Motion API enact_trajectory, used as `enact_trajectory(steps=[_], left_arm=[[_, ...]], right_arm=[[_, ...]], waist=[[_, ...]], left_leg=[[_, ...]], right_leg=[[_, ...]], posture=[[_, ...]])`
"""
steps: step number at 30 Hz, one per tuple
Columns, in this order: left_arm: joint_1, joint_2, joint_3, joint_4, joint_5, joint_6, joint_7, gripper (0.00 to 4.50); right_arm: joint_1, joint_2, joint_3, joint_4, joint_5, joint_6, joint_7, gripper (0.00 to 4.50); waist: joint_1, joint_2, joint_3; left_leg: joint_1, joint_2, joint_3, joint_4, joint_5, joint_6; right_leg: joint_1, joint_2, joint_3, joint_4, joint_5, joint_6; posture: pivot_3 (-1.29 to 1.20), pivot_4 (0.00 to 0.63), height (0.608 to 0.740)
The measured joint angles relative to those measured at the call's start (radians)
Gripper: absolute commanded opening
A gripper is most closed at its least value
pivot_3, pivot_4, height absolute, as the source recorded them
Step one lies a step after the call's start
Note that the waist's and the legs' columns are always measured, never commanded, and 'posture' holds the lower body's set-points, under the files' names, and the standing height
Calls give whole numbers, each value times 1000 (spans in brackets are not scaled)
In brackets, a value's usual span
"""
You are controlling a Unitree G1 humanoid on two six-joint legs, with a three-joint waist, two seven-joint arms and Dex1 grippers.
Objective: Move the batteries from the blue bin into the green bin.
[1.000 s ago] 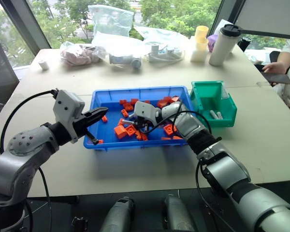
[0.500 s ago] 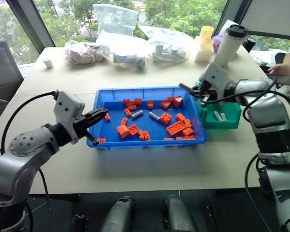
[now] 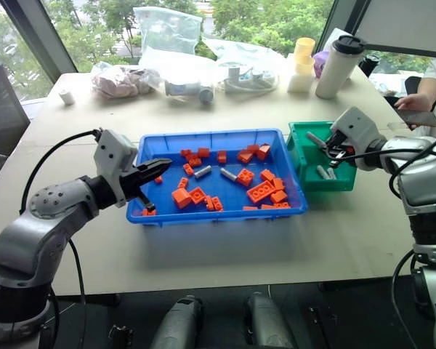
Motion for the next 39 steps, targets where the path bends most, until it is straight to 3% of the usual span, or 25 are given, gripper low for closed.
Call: enact_trajectory(steps=[3,5,7,11,19,27,39], left_arm=[[5,0,2,0,3,0,-5,0],[10,0,2,-1,3,0,-6,0],[24,0,5,-3,4,0,-6,0],[30,-1,4,-14,5,0,-3,0],[43,2,27,-31,3,5,15,0],[77,14,57,-77,-9,25,38,0],[82,16,83,-99,-12,45,55,0]], right_arm=[[-31,-3,5,-3,9,1,2,3682],[-63,-3,8,-6,12,0,7,4297],[-127,11,15,-21,27,-7,24,4297],[-235,164,57,-78,99,17,52,4297],[-234,400,268,-6,112,-30,56,4297],[-280,530,404,353,-10,-281,60,4297],[-453,693,367,884,-54,-491,12,4297]], waist=[[-3,0,0],[-4,1,0],[-7,1,0],[-8,0,0],[1,0,0],[-15,0,0],[-11,0,0]], left_leg=[[0,0,0,0,0,0],[0,0,0,0,0,0],[0,1,0,0,0,0],[1,2,-1,-1,0,0],[-1,-1,-1,2,1,-2],[1,1,-1,-1,4,-7],[1,1,-1,-1,4,-7]], right_leg=[[0,0,0,0,0,0],[0,0,0,0,0,0],[0,0,0,0,0,0],[0,1,0,1,0,-1],[0,0,0,0,2,1],[-1,2,1,1,2,0],[-1,2,1,1,2,0]], posture=[[0,150,740],[0,150,740],[0,150,740],[0,150,740],[0,150,740],[0,150,740],[0,150,740]])
